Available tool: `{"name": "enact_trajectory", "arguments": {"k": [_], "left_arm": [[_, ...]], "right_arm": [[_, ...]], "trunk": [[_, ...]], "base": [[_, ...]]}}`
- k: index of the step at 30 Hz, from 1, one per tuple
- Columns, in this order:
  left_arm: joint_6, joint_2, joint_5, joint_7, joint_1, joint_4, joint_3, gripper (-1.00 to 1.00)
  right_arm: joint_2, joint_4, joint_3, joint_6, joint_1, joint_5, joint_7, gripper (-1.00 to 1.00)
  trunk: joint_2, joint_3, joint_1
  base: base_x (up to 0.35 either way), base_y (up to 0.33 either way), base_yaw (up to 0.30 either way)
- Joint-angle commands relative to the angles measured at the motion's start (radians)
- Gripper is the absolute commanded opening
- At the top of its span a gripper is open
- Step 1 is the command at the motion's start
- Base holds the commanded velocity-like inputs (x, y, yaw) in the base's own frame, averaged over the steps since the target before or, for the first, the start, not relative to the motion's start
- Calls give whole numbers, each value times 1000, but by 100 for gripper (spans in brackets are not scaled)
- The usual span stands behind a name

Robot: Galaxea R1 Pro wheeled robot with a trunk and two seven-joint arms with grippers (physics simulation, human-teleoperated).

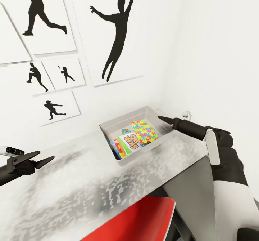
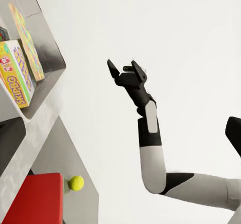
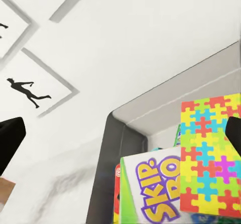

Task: Put all the toys in the child's room - the three board games (two on the bed and one on the table), the two jigsaw puzzles on the table, and the tennis ball on the table - inside the toy box on the table in the child's room.

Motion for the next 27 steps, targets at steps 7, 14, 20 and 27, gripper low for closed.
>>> {"name": "enact_trajectory", "arguments": {"k": [7,14,20,27], "left_arm": [[7,0,4,0,-1,0,-1,100],[6,0,4,0,-1,0,-1,100],[6,0,4,0,-1,-3,-2,100],[6,-1,5,0,-1,-12,-2,100]], "right_arm": [[-1,-76,-146,23,151,-1,171,100],[3,-113,-337,-6,373,-1,372,100],[12,-112,-419,-88,469,0,463,100],[7,-107,-432,-105,482,0,479,100]], "trunk": [[-2,-2,1],[-2,-1,1],[-2,2,1],[-2,8,1]], "base": [[0,0,0],[0,0,-14],[-18,0,-182],[-106,0,-238]]}}
